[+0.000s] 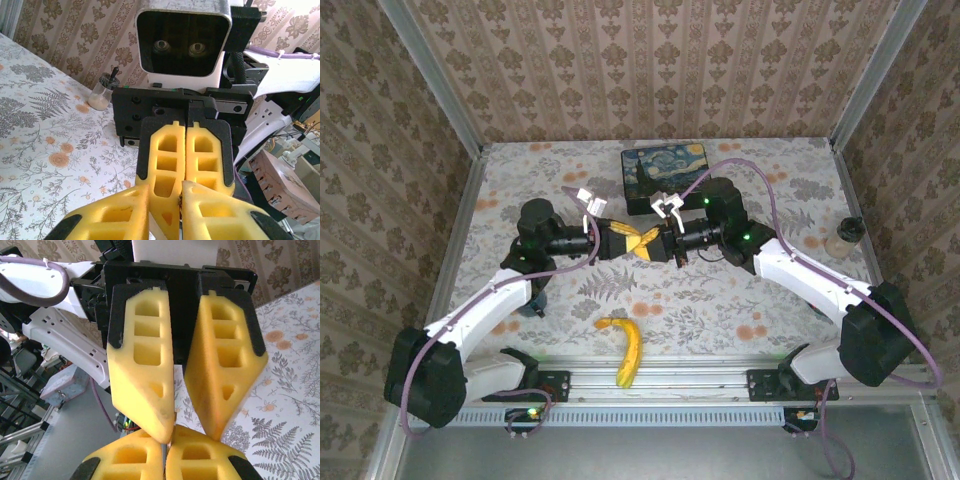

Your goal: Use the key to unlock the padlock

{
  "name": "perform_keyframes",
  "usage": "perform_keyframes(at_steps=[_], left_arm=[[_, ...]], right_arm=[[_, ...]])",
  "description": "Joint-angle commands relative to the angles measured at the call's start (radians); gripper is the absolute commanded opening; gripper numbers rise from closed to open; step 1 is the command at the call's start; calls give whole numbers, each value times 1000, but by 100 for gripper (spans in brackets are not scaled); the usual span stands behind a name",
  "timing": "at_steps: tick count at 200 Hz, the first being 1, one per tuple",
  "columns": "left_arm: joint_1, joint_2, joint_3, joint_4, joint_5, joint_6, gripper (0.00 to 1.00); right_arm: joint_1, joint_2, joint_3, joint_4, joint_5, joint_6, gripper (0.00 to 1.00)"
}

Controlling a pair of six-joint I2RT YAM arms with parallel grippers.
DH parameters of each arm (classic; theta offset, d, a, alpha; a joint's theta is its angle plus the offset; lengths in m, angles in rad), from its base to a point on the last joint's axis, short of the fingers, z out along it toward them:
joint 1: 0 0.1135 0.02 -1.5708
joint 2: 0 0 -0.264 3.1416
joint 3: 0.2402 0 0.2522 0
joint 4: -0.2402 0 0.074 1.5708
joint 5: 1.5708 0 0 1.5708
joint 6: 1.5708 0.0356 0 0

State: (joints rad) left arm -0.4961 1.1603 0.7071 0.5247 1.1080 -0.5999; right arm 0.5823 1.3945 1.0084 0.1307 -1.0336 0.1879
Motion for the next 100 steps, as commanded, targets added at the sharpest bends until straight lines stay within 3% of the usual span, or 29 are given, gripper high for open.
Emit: perform_keyframes(at_steps=[1,20,35,100], left_arm=[[-34,6,24,82,52,-18,17],[-35,6,23,87,50,-20,12],[-36,3,23,95,42,-26,0],[-33,-80,21,-90,-133,61,0]], right_arm=[[28,34,30,31,-25,8,0],[30,42,32,31,-26,12,0],[30,50,35,31,-19,21,0],[30,42,14,11,125,72,8]])
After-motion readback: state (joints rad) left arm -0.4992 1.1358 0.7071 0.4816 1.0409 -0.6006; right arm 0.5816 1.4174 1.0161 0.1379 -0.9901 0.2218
